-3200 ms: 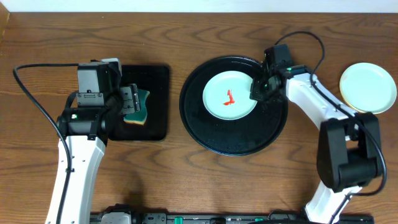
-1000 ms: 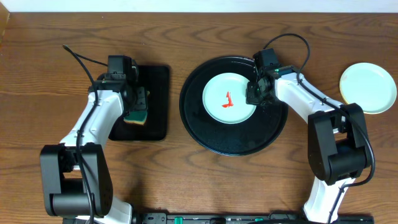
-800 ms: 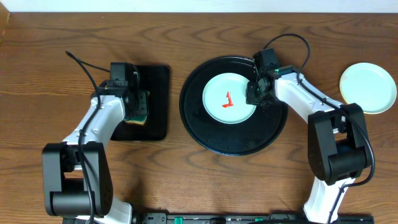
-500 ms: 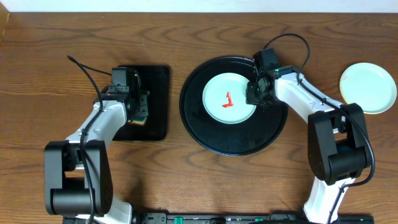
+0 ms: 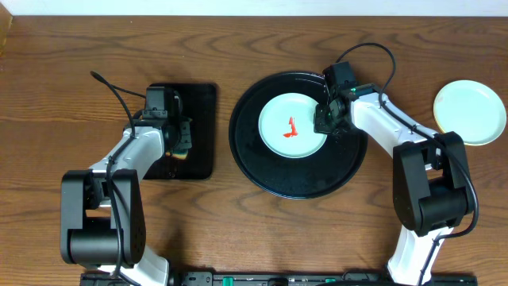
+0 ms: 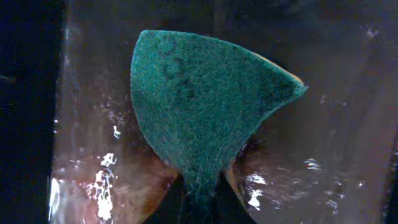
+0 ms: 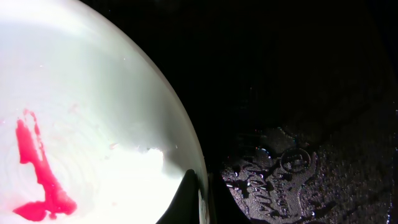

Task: Clean dirty plates on tray and stack at the side
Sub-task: 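Grasp the green sponge with the left gripper and carry it onto the plate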

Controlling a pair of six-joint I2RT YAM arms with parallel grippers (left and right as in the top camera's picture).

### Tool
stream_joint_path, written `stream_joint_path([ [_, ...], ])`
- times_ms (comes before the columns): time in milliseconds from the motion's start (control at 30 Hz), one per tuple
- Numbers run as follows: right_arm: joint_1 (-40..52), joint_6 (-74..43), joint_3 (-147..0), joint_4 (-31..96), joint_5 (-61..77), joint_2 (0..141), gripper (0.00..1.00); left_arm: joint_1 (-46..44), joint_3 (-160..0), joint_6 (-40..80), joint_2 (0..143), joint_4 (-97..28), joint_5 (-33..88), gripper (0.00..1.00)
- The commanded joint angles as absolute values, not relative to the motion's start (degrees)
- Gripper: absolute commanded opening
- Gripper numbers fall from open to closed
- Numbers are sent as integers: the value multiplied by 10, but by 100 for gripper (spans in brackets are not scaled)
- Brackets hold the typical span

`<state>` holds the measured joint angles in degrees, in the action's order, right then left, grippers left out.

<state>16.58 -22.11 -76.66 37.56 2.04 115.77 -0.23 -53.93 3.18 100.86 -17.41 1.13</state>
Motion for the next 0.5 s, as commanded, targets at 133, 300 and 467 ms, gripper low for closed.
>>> stream_joint_path([
  [133, 169, -222, -756, 378, 4, 1189, 1, 1, -532, 31, 1034, -184, 15, 8],
  [300, 169, -222, -756, 377, 4, 1189, 1, 1, -549, 31, 994, -215, 19, 7],
  [467, 169, -222, -756, 377, 4, 1189, 2, 1, -553, 31, 900, -218, 19, 7],
])
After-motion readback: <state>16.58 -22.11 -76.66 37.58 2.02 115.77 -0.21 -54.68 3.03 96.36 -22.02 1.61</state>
